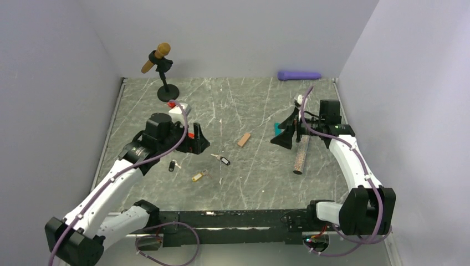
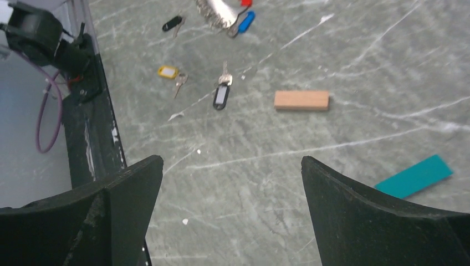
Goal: Put the keys on the keyring
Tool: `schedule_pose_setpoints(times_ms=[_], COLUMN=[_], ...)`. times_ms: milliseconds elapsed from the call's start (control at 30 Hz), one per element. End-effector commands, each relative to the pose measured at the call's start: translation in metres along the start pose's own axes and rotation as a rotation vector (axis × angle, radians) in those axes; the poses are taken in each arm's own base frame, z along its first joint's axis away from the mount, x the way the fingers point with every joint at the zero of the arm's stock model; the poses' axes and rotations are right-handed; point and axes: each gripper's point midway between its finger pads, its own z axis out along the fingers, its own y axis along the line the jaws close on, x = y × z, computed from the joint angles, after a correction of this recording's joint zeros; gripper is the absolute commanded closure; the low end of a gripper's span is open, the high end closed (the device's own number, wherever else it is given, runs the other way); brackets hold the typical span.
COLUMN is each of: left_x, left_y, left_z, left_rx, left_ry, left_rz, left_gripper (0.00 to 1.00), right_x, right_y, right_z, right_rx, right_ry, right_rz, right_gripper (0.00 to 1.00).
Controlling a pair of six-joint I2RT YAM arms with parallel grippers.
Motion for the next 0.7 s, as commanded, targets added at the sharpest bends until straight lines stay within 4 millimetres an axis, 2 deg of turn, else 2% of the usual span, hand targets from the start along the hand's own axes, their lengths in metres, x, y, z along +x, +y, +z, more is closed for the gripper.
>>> schedule_pose_setpoints(times_ms=[0,100,267,433,567,667], left_x=[-0.012,-0.006,0.008,0.011,0.017,0.022], left_y=[0.003,0.006,0.024,0.055,0.071,0.080], left_z=[0.012,0.033,0.073,0.098,0.115,0.125], left_rx=[-0.081,-0.086,-0.156,-0.318,-0.385,-0.417], left_ry=[0.007,0.056,0.165,0.239,0.298,0.340], left_rz=[0.050,0.038,0.022,0.048,0.078,0.092], left_gripper=[0.06,0.11,0.34,0.54,0.73,0.76], right_x=[0.012,0.017,0.027,0.031,0.030,0.030], right_y=[0.006,0.002,-0.006,-0.008,-0.010,-0.010], right_z=[0.001,0.002,0.005,0.007,0.006,0.007], right_rx=[-0.038,-0.017,-0.004,-0.008,-0.003,-0.006], right_ry=[-0.025,-0.019,0.004,0.019,0.029,0.029], right_rz=[-0.113,-0.128,-0.095,-0.073,-0.067,-0.063], right_gripper=[0.00,0.00,0.00,0.00,0.00,0.00])
